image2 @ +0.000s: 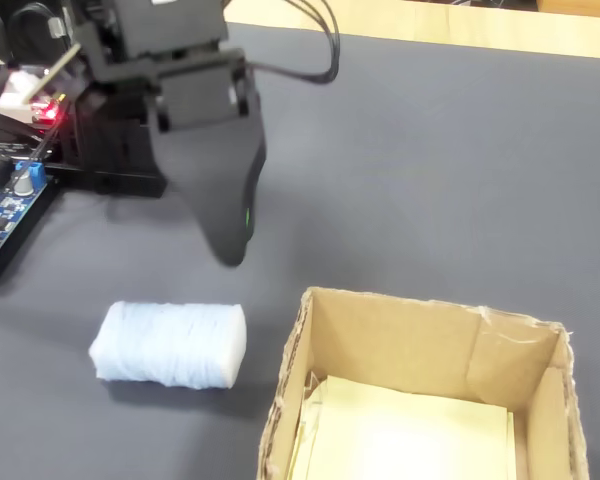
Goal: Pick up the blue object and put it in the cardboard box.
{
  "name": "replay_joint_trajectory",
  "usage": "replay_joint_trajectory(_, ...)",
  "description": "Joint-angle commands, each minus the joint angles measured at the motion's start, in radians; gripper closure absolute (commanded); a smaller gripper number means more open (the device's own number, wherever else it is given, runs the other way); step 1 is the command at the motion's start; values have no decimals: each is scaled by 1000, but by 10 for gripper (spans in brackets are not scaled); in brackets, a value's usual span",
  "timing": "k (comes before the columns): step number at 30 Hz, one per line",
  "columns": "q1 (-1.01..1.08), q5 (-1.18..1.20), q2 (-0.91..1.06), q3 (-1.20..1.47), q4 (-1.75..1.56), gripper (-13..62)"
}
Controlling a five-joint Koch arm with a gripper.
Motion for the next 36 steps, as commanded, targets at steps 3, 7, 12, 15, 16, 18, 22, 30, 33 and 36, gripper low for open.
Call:
replay_joint_trajectory(3, 60, 32, -48, -94, -12, 163)
replay_joint_trajectory(7, 107, 61, -110, -94, -49, 163)
replay_joint_trajectory(12, 153, 100, -196, -83, -91, 163)
replay_joint_trajectory(15, 175, 115, -239, -77, -135, 164)
replay_joint_trajectory(16, 181, 127, -255, -77, -146, 164)
replay_joint_trajectory(18, 187, 132, -284, -75, -164, 164)
replay_joint_trajectory(22, 192, 133, -324, -71, -186, 164)
replay_joint_trajectory(30, 192, 137, -402, -67, -255, 200)
replay_joint_trajectory(33, 196, 156, -426, -67, -267, 228)
replay_joint_trajectory(36, 209, 156, -439, -63, -314, 298)
